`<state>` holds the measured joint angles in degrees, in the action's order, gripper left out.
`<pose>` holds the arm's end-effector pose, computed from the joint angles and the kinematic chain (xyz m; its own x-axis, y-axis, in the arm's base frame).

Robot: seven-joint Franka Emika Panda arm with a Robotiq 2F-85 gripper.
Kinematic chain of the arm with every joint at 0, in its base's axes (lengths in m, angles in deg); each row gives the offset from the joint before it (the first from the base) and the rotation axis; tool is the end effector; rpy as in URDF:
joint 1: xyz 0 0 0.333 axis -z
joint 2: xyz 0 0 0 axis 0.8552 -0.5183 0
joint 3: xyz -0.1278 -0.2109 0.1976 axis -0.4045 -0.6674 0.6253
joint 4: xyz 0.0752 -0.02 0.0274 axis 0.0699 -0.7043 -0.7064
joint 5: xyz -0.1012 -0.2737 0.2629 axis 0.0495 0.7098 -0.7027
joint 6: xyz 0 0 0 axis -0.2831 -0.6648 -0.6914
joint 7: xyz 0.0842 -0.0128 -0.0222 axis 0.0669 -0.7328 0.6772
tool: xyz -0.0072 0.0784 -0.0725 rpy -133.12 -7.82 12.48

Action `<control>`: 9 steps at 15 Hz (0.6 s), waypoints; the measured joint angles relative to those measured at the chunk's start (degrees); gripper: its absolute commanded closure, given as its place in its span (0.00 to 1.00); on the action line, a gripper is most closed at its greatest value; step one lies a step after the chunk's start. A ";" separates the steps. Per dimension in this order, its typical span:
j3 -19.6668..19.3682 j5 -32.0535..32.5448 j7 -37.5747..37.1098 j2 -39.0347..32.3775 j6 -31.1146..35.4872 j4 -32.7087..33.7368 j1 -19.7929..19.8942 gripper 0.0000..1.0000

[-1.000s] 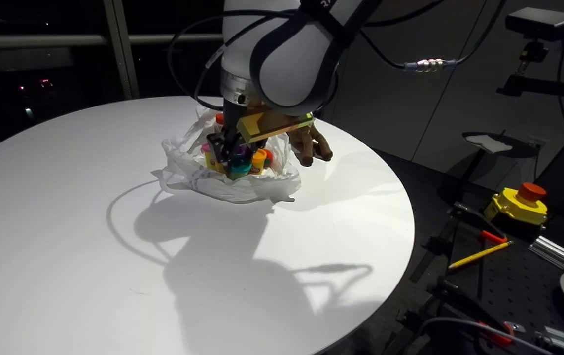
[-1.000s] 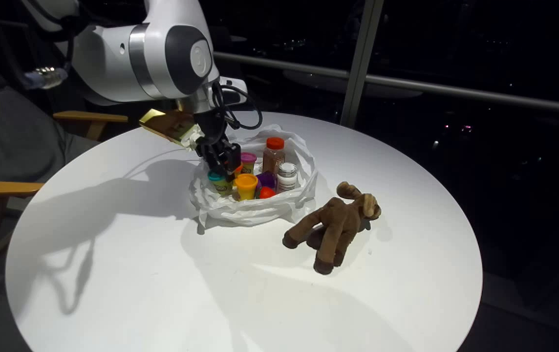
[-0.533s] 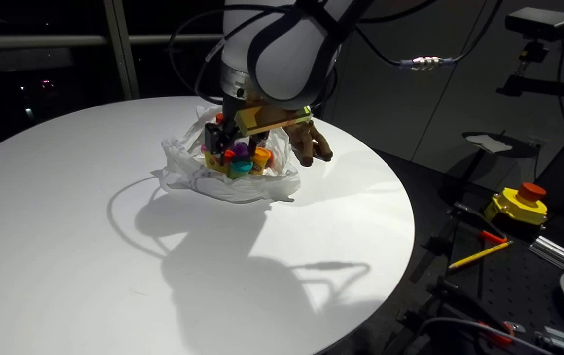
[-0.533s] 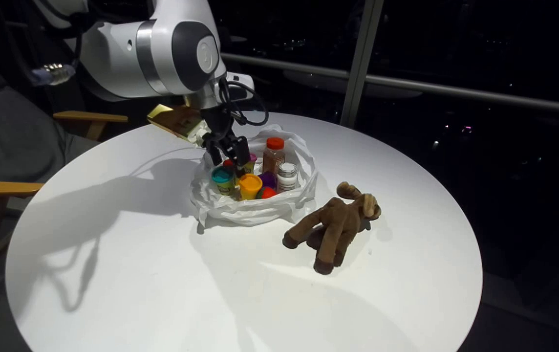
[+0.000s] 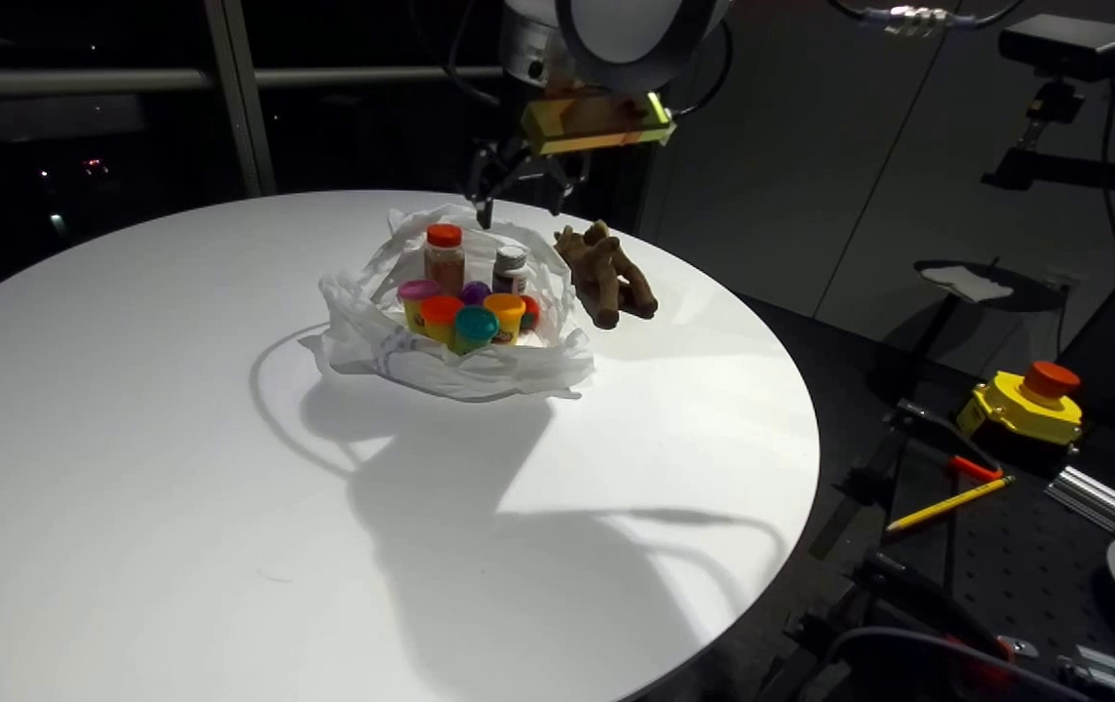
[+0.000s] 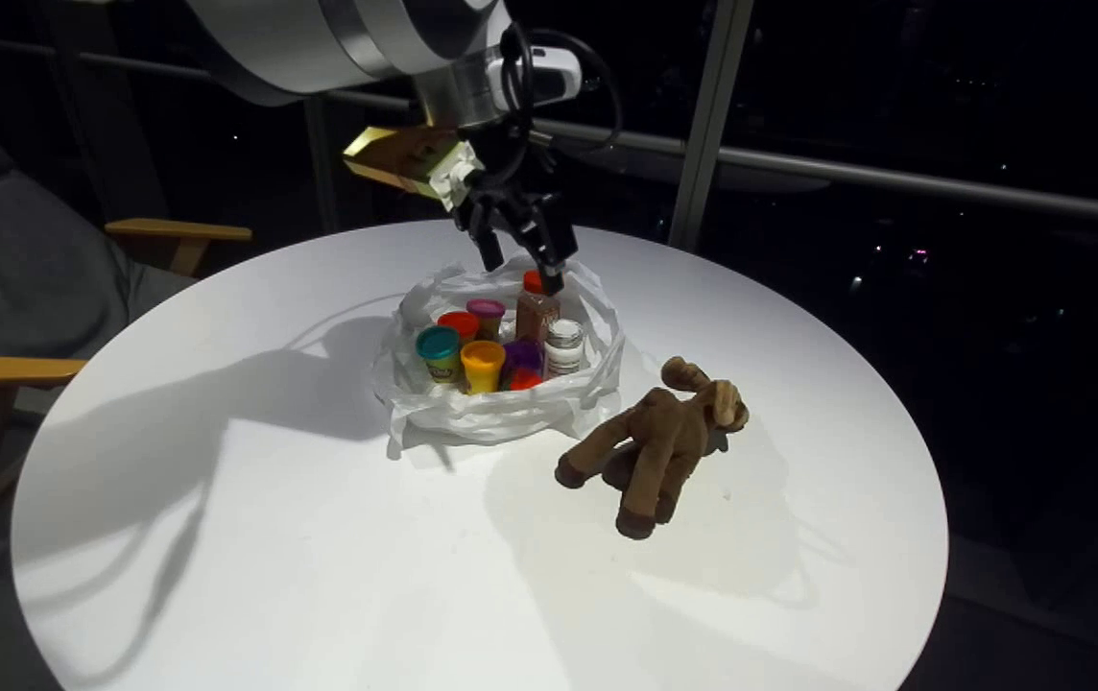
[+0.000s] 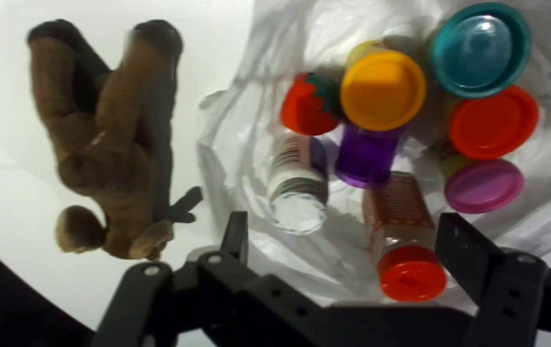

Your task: Place the containers, strawberry and toy deer inside the plastic

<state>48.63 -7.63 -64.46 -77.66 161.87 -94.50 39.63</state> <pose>0.6246 0.0471 0.2526 0.9124 -0.2676 0.3099 -0.3126 -0.9440 0.1053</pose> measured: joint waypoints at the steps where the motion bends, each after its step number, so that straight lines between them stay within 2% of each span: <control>1: -1.18 0.90 -0.18 1.47 -0.40 -1.71 0.19 0.00; 4: -2.66 3.29 -0.18 4.18 -0.59 -6.97 2.62 0.00; 9: -4.43 7.80 -0.72 3.80 0.40 -11.84 6.26 0.00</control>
<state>44.19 0.17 -65.17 -73.86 162.27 -106.34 45.89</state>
